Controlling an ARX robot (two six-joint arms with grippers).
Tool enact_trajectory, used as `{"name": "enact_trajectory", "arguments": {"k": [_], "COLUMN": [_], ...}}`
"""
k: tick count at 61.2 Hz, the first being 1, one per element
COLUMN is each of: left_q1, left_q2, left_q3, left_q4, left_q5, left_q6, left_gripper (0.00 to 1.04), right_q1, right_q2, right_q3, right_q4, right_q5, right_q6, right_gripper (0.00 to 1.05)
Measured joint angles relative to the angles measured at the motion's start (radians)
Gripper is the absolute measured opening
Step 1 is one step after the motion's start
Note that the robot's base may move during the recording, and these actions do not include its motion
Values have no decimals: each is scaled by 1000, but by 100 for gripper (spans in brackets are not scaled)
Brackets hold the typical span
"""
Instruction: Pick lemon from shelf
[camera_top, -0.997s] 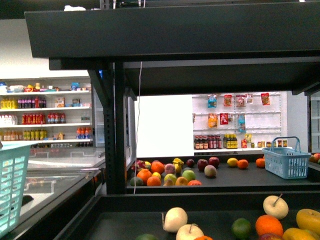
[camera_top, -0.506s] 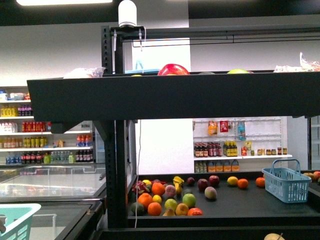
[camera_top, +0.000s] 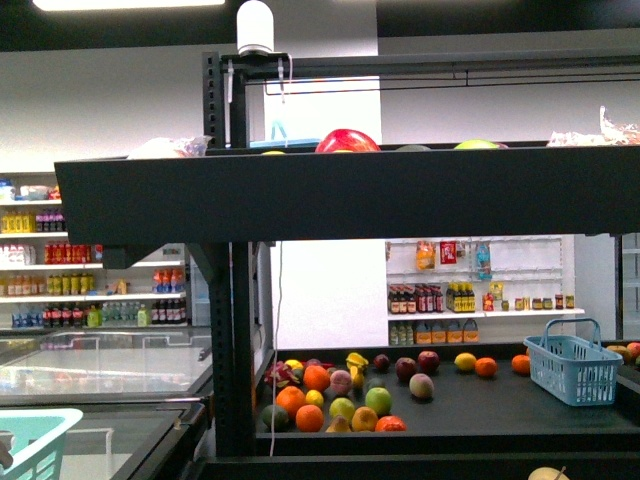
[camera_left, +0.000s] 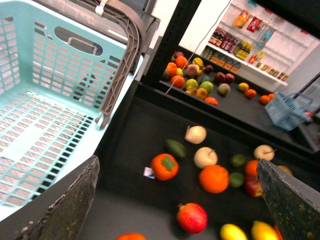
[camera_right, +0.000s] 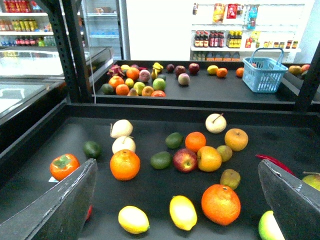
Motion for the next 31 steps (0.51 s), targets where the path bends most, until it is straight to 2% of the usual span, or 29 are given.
{"name": "enact_trajectory", "arguments": {"k": [6, 12, 19, 31], "left_q1": [155, 253, 279, 280], "left_q2": [223, 461, 690, 903], "left_q3": [148, 292, 431, 562], "left_q4": [52, 124, 175, 220], "left_q5": [159, 230, 248, 250], "left_q6": [-161, -294, -435, -573], "left_gripper": [97, 97, 97, 97], "right_q1": [0, 0, 0, 0], "right_q2": [0, 0, 0, 0], "right_q3": [0, 0, 0, 0], "right_q4": [0, 0, 0, 0], "right_q5": [0, 0, 0, 0], "right_q6": [0, 0, 0, 0], "right_gripper": [97, 97, 97, 97]}}
